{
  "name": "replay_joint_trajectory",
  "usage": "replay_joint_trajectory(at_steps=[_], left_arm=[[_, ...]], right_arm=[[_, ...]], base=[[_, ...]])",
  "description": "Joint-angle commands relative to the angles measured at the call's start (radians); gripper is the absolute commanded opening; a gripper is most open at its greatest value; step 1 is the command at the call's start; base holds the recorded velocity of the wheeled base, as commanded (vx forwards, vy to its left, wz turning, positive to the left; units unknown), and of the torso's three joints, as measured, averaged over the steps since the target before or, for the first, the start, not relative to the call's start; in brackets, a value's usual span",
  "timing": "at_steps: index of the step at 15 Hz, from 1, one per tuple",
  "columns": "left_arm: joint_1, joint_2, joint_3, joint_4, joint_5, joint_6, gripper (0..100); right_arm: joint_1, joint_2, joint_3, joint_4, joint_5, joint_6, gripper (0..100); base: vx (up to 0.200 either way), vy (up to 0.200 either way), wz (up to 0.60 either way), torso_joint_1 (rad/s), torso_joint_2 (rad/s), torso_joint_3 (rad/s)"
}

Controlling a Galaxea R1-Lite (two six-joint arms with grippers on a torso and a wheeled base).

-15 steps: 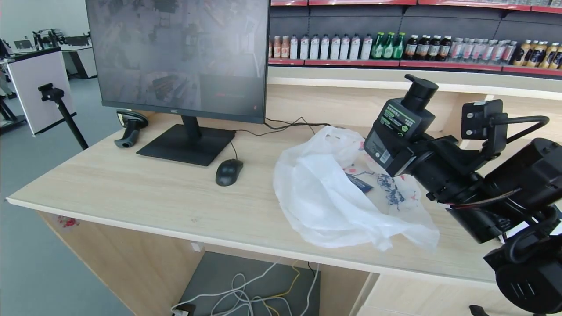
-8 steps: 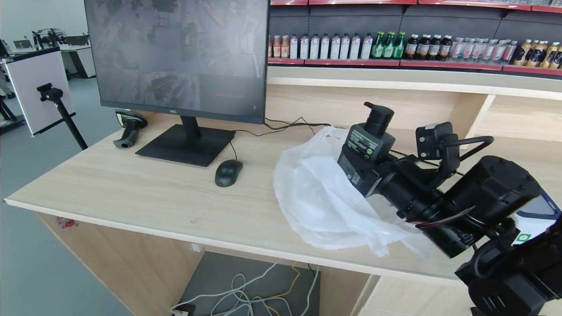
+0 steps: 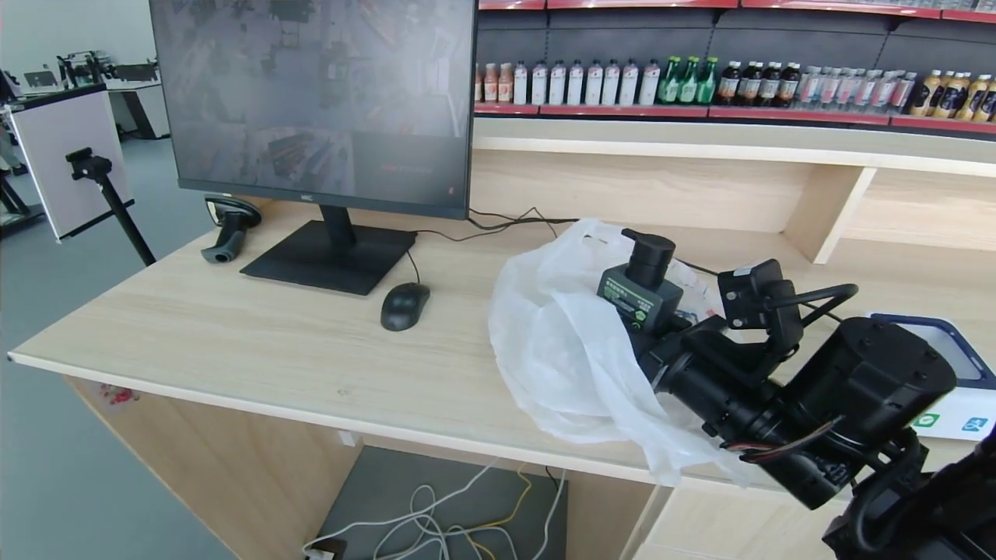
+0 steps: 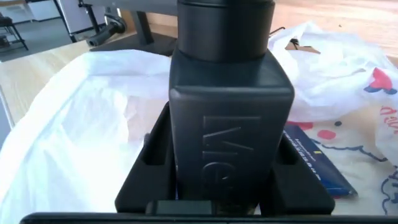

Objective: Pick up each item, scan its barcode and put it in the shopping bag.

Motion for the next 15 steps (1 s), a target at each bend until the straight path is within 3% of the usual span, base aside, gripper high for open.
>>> replay_joint_trajectory(at_steps=[1,5,8,10,15], left_arm=[[0.0,0.0,0.0,0.0,0.0,0.001,100],[0.0,0.0,0.0,0.0,0.0,0.001,100],[0.0,0.0,0.0,0.0,0.0,0.001,100],[0.0,0.0,0.0,0.0,0.0,0.0,100],[0.0,0.0,0.0,0.0,0.0,0.0,100]], right_arm=[[0.027,-0.029,-0.005,-0.001,-0.008,0.017,0],[0.035,-0.041,-0.04,-0.001,-0.044,0.192,0],[0.036,-0.03,-0.045,-0.001,-0.043,0.459,0],[0.036,-0.018,-0.045,-0.001,-0.044,0.563,0],[0.001,0.066,-0.034,-0.001,-0.055,0.609,0]], base=[[0.0,0.0,0.0,0.0,0.0,0.0],[0.0,0.0,0.0,0.0,0.0,0.0],[0.0,0.0,0.0,0.0,0.0,0.0],[0.0,0.0,0.0,0.0,0.0,0.0],[0.0,0.0,0.0,0.0,0.0,0.0]])
